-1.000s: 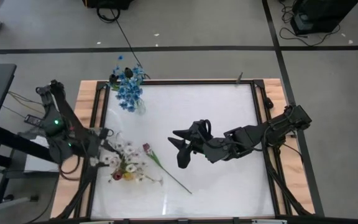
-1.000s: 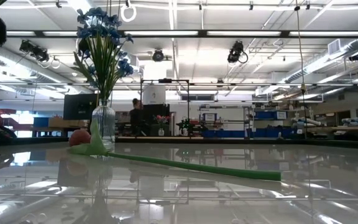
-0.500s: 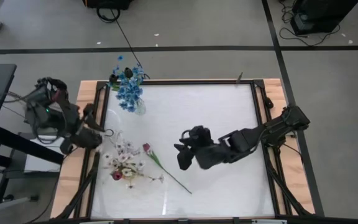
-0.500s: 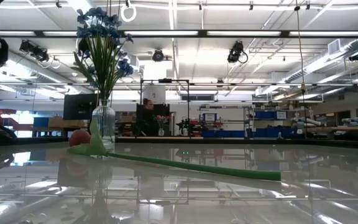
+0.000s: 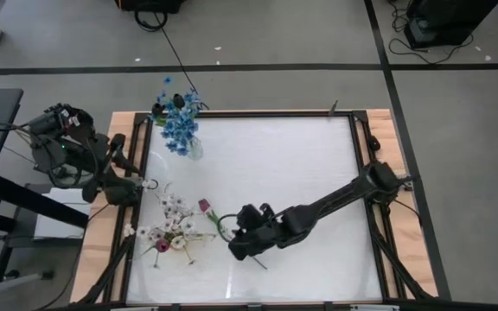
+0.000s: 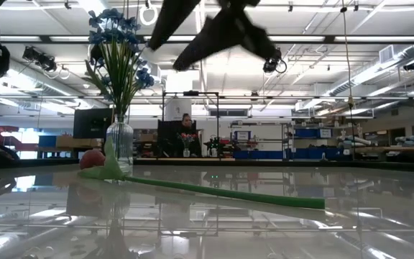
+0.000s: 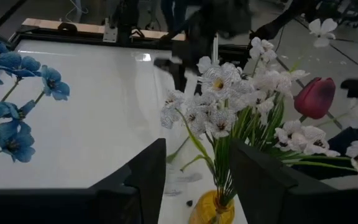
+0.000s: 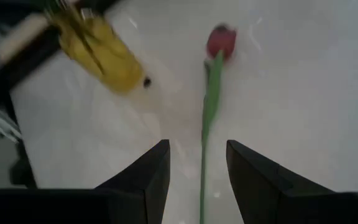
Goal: Sort flowers into vase by color
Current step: Put the red tulip into the yellow vase
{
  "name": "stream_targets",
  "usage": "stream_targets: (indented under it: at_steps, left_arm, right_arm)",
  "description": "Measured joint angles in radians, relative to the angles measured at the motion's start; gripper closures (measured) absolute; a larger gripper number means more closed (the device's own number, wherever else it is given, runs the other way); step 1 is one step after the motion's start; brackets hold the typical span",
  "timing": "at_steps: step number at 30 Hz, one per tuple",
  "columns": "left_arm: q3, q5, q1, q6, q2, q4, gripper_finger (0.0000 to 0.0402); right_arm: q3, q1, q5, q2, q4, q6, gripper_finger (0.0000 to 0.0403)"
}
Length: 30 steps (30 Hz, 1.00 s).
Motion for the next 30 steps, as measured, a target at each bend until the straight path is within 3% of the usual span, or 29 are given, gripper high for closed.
stream_targets:
  at_steps: [16, 20, 26, 30]
  left_arm:
    - [-0.001, 0.002, 0.000, -0.138, 0.000, -0.107, 0.0225]
    - [-0.001, 0.002, 0.000, -0.171, 0.000, -0.107, 0.0225]
    - [-0.001, 0.002, 0.000, -0.187, 0.000, -0.107, 0.0225]
    - [-0.001, 0.002, 0.000, -0.193, 0.001, -0.106, 0.0225]
  right_arm:
    - [0.001, -0.093, -0.166, 0.217, 0.257, -0.302, 0.0237]
    - [0.001, -0.109, -0.173, 0.253, 0.265, -0.349, 0.0237]
    - [0.006, -0.122, -0.274, 0.299, 0.268, -0.382, 0.0239]
    - [0.007, -0.123, -0.272, 0.300, 0.253, -0.385, 0.0259]
